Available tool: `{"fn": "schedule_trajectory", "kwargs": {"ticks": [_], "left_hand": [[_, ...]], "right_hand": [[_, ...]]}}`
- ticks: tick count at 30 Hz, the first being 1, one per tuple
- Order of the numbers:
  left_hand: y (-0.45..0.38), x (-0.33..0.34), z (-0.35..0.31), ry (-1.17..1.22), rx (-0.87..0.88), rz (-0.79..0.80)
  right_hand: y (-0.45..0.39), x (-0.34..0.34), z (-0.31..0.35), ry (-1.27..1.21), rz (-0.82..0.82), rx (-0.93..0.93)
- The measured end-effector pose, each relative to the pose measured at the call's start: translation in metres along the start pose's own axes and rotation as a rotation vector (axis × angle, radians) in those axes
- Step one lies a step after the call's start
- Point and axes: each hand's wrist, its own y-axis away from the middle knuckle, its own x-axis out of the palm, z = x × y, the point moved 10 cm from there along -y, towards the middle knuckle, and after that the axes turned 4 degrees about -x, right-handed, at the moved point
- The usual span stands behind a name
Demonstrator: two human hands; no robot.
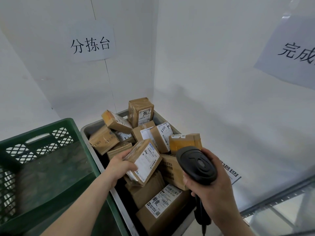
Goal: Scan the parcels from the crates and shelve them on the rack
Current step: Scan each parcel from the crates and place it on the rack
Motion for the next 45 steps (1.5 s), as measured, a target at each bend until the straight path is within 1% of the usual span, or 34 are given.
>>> {"fn": "schedule_trajectory", "kwargs": {"ticks": [5,9,12,18,25,29,35,39,45], "left_hand": [[0.005,-0.005,-0.013,0.096,0.032,0.044],[0.011,0.000,-0.023,0.200,0.085,0.111],[0.012,0.003,-0.027,0.228,0.108,0.142],[0.022,0.001,-0.036,0.257,0.169,0.134],[0.041,-0.007,-0.052,0.159,0.265,0.084],[0.050,-0.011,-0.059,0.126,0.263,0.053],[0.067,-0.022,-0.082,0.039,0.242,0.055],[0.086,-0.024,-0.100,-0.018,0.238,0.027],[0.120,-0.003,-0.118,-0.034,0.258,0.042]], "right_hand": [[0.010,0.013,0.007,-0.008,0.075,0.004],[0.016,0.016,0.007,-0.029,0.042,0.013],[0.019,0.017,0.012,-0.047,0.016,0.008],[0.024,0.018,0.019,-0.060,-0.001,0.004],[0.030,0.021,0.026,-0.048,0.033,-0.001],[0.033,0.021,0.028,-0.028,0.053,-0.013],[0.039,0.014,0.036,0.101,0.171,-0.128],[0.046,0.004,0.037,0.172,0.224,-0.160],[0.063,-0.024,0.029,0.144,0.227,-0.173]]}}
